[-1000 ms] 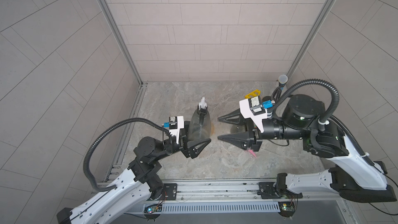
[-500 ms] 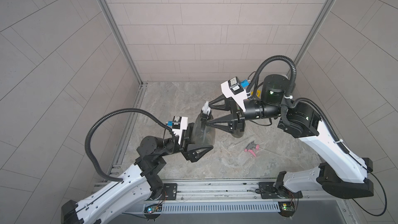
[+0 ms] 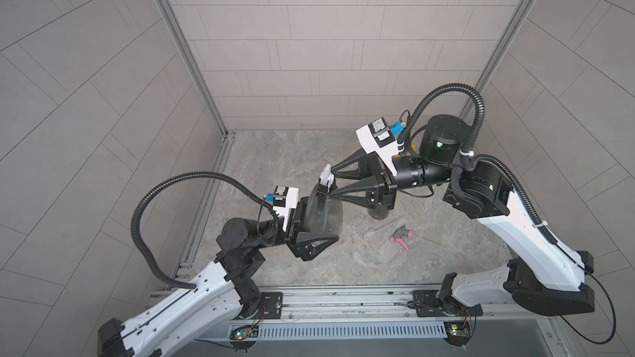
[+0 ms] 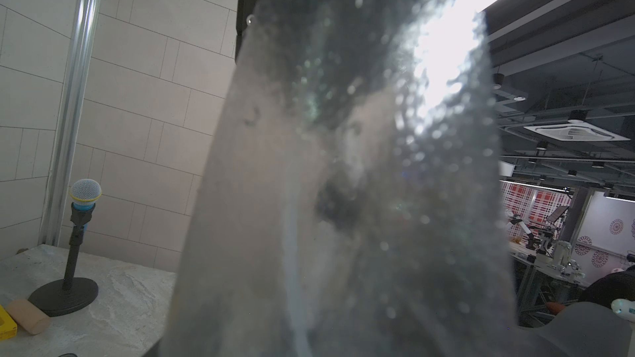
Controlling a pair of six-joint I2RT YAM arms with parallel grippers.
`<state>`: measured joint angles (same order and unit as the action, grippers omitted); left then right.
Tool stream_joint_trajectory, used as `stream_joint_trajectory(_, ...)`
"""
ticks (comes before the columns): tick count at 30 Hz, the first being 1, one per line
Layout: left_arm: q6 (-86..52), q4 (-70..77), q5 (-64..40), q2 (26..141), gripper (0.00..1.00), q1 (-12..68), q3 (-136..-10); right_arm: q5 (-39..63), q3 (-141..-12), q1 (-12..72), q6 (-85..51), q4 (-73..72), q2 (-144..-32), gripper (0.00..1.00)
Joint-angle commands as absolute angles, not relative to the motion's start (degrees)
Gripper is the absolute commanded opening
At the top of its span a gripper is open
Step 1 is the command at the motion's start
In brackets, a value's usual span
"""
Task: Attach spray nozzles to spray bottles
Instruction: Screw the spray nozzle on the spray bottle.
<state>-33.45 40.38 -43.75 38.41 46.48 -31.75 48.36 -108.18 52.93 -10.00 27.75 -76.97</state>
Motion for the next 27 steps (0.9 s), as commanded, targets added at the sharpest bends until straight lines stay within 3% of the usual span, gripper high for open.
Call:
stream_joint_trajectory(1, -33.06, 42.47, -43.96, 37.97, 0.00, 46.23, -31.73, 48.65, -108.97, 53.91, -9.17, 27.78, -77.08, 0.47)
stream_joint_trajectory(11, -32.23, 41.37, -43.15, 37.62, 0.00, 46.23, -31.99, 44.35, -108.91, 56.26, -6.92, 30.91, -77.08, 0.35)
stream_joint_trajectory(18, -28.34, 35.50, -37.62, 35.41, 0.00, 46.23, -32.69, 34.35, -107.38, 60.61, -5.41, 33.93, -76.33, 0.27)
stream_joint_trajectory(23, -24.68, 30.38, -31.64, 33.37, 0.00, 46.23, -33.38, 19.13, -101.20, 68.10, -8.53, 30.73, -73.77, 0.25)
stream_joint_trajectory(27, -20.70, 26.01, -28.01, 32.53, 0.00, 46.23, -34.62, -3.18, -100.03, 79.76, -12.15, 30.16, -75.29, 0.25)
